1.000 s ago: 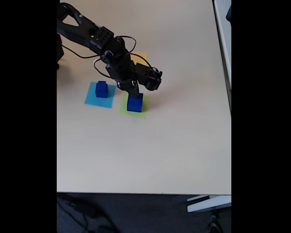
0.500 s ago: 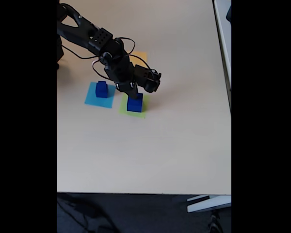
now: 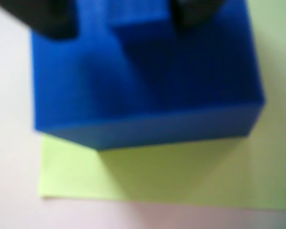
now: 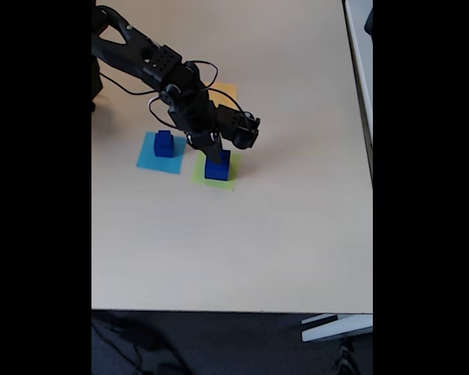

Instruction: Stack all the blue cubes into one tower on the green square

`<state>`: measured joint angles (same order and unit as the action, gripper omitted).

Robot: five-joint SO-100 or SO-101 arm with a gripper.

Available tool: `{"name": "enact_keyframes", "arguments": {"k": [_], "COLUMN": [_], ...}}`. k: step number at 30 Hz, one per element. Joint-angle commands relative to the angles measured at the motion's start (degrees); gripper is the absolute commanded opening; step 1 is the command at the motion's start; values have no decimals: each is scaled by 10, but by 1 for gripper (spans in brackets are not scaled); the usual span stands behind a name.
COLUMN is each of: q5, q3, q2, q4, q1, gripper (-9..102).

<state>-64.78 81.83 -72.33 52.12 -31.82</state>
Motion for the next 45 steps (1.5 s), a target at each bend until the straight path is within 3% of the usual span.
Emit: {"name": "enact_keyframes", "arguments": {"k": [1,11,23,31,37,41,45], "q5": [6,16,73,11,-7,11,18], "q3": [-8,-14,-158,-280,-236,-171,-25], "q2": [-36,-53,-75,-85,-156,-205,-290], "q4": [-10,-21,-6,229,342,364,318], "q1": [-1,12,64,101,120,127,138], "gripper": [11,15,18,16,15,15,19]}}
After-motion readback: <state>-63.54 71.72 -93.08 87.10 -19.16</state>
